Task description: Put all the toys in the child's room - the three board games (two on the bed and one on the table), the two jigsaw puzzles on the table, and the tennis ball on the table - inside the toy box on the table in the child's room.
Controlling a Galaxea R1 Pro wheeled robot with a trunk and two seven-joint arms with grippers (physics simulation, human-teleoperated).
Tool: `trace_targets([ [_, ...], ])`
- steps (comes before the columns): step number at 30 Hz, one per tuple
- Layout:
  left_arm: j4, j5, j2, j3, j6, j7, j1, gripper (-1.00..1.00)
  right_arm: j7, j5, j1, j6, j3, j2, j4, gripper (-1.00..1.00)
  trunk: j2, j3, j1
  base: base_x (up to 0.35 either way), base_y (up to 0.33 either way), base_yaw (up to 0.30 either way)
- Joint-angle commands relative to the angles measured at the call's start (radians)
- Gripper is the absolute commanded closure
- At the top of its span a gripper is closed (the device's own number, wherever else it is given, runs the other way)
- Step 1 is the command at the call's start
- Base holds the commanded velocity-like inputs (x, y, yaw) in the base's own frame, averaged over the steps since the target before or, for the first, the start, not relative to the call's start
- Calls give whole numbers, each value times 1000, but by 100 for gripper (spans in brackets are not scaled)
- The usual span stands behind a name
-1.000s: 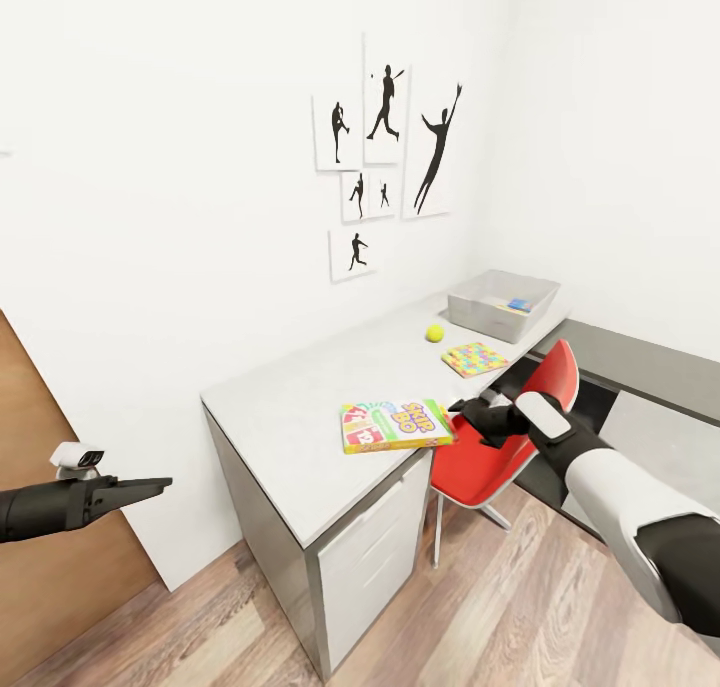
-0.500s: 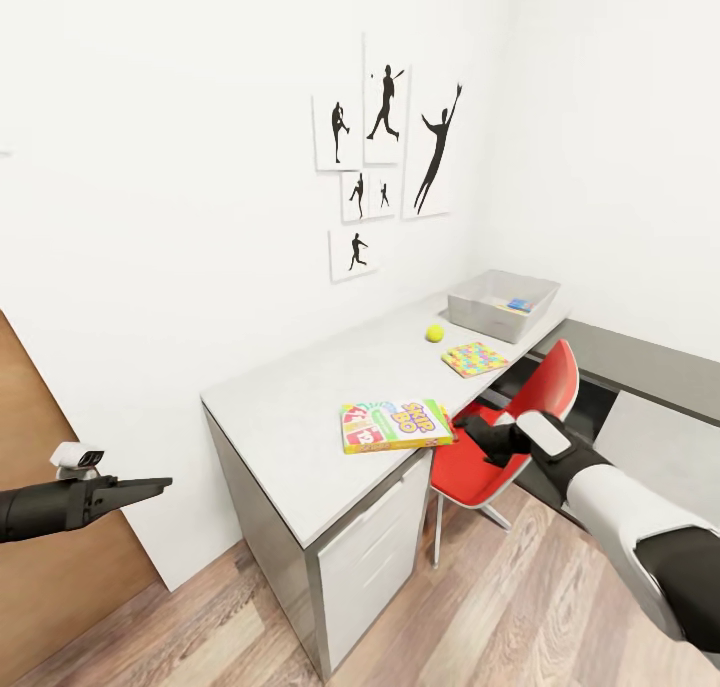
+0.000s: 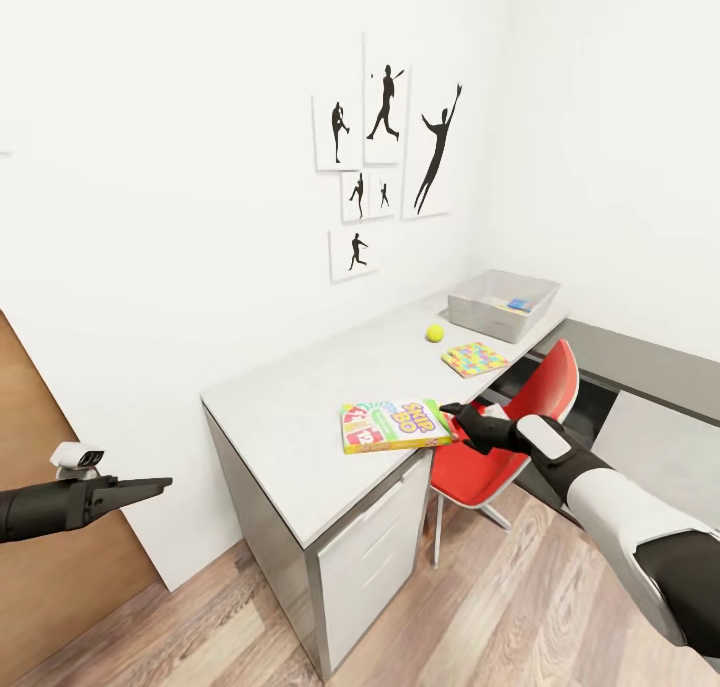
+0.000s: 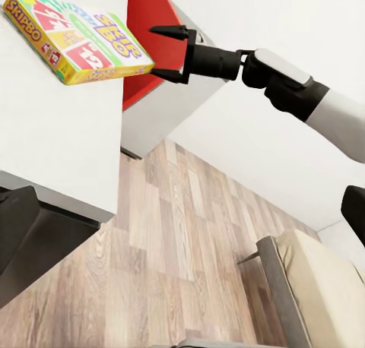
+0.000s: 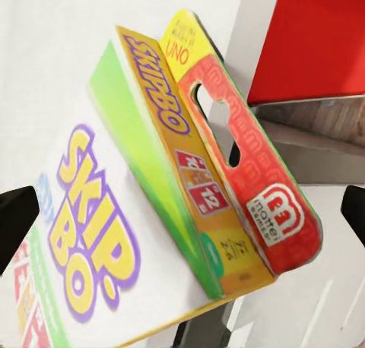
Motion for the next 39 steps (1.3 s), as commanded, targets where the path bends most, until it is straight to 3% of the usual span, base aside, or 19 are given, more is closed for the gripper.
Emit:
trace_targets([
  [1,0,-1,0,0,11,-4,-1,-100,5,0,-1,2,5,-1,0,-100,-1,-1,0,0,0,0],
  [13,0,-1,0,0,11,-4,-1,-100,10,1,0,2,5,-3,3,-100,-1,-1,0,0,0,0],
  [18,0,-1,0,0,11,-4,-1,-100,19,-3,1,3,5,-32,4,-100,-1,-1,0,0,0,0],
  [26,0,-1,0,-1,11,-4,-1,-100,115,-2,22,3,4,-64,16,-100,-1,-1,0,-35,0,0],
  [39,0,0,-1,-2,11,-4,-1,-100,131,-1,25,3,5,-68,23,-100,-1,-1,0,-76,0,0],
])
